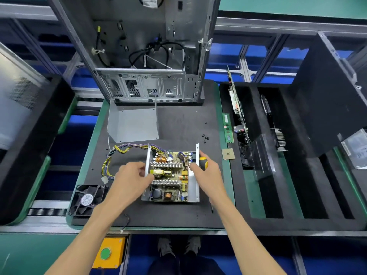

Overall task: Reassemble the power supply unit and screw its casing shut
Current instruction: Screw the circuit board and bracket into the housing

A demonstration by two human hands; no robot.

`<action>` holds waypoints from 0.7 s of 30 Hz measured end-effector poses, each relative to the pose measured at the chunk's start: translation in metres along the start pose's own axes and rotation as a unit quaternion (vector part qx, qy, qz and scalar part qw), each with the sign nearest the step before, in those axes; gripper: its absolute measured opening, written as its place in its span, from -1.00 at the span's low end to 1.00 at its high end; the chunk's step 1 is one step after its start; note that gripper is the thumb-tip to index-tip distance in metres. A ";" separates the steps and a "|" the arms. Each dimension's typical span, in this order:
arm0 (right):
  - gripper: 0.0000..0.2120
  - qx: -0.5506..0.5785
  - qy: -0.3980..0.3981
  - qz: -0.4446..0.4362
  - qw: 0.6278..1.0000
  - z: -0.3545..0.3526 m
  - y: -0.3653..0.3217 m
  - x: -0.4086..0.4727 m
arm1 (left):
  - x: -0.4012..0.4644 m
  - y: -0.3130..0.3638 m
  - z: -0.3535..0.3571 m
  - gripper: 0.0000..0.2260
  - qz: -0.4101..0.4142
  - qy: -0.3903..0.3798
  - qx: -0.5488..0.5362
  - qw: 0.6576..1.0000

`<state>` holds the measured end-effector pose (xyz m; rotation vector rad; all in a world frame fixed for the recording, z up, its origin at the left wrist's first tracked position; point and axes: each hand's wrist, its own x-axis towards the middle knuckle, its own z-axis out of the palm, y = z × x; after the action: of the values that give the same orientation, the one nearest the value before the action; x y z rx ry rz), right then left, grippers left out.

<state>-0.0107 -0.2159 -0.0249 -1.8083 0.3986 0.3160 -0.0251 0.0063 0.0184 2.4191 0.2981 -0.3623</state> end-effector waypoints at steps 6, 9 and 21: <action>-0.47 -0.034 -0.006 -0.010 0.999 0.006 0.005 0.003 | 0.000 -0.008 0.004 -0.96 -0.016 -0.010 0.012 1.000; -0.61 -0.074 0.019 -0.027 0.997 0.003 0.001 0.004 | 0.002 -0.005 0.005 -0.93 -0.020 -0.017 0.025 0.999; -0.78 -0.042 0.084 -0.065 0.994 -0.022 -0.037 0.008 | 0.013 0.006 -0.035 -0.72 -0.025 -0.027 -0.008 0.999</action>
<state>0.0131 -0.2286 0.0097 -1.9397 0.3872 0.0919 -0.0044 0.0257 0.0430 2.3862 0.3356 -0.4451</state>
